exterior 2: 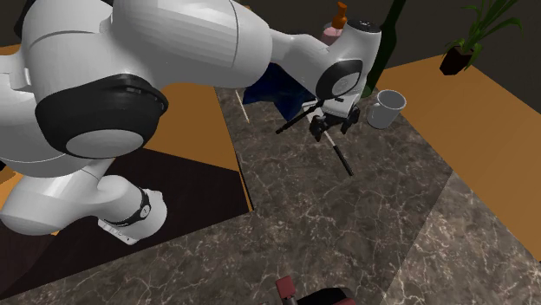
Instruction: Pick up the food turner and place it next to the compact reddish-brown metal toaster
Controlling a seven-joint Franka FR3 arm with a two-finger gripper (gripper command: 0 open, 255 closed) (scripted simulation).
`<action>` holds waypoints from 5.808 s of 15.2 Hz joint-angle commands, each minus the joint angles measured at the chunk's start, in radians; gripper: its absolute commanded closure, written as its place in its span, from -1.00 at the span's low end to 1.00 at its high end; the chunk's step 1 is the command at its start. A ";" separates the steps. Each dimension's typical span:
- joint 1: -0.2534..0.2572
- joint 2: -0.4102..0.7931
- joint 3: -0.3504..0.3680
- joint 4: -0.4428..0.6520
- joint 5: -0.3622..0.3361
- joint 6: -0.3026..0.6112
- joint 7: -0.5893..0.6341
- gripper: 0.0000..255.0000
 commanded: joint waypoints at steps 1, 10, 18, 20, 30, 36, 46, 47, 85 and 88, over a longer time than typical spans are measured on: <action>0.000 0.000 0.000 0.000 0.000 0.000 0.000 1.00; 0.000 0.000 0.000 0.000 0.000 0.000 0.000 1.00; -0.010 -0.046 0.020 0.044 0.036 -0.082 -0.027 1.00; -0.012 -0.056 0.024 0.058 0.044 -0.104 -0.033 1.00; -0.014 -0.094 0.040 0.142 0.076 -0.217 -0.060 1.00; -0.009 -0.107 0.046 0.207 0.088 -0.291 -0.073 1.00; 0.011 -0.107 0.052 0.344 0.094 -0.424 -0.089 1.00; 0.014 -0.105 0.052 0.360 0.093 -0.438 -0.091 1.00; -0.284 -0.945 -0.229 -0.311 0.490 -0.466 -0.697 1.00; -0.293 -1.018 -0.291 -0.378 0.487 -0.473 -0.771 1.00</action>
